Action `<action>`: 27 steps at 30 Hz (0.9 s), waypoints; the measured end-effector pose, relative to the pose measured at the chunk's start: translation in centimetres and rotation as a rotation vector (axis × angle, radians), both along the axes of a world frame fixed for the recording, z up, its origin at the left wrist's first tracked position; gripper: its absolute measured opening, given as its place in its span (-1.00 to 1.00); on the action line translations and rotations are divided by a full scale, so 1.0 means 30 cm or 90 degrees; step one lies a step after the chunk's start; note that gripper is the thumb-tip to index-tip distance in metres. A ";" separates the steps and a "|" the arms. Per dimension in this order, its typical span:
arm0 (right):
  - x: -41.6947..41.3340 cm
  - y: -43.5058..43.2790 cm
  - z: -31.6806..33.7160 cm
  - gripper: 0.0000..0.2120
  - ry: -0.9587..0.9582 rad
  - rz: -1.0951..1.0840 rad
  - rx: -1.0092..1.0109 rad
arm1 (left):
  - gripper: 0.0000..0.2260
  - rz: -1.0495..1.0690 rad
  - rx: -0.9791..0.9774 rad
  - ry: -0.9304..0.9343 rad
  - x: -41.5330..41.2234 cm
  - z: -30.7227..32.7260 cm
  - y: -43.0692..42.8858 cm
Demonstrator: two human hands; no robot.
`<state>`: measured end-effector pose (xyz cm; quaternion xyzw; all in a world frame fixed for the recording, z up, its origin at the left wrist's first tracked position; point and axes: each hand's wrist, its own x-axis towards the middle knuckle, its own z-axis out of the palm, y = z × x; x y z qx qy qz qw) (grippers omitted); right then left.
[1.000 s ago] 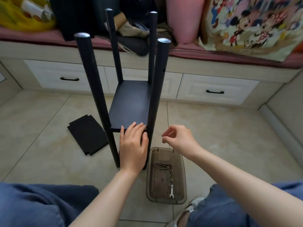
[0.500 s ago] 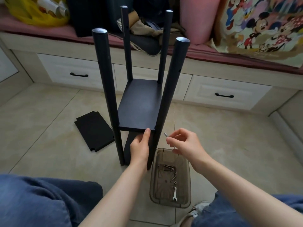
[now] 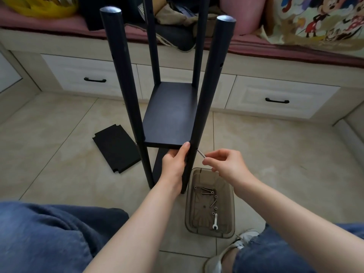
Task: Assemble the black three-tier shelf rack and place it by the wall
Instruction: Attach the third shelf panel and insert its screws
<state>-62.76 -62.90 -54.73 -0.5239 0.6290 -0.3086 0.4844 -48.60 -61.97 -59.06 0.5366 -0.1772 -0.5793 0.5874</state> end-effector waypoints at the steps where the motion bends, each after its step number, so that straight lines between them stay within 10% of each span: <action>1: 0.003 -0.002 0.001 -0.93 0.003 0.000 0.007 | -0.75 0.000 0.000 -0.005 -0.001 -0.004 0.000; 27: 0.056 -0.019 0.008 -0.92 -0.095 -0.039 0.013 | -0.87 -0.022 -0.023 0.058 0.008 0.008 -0.007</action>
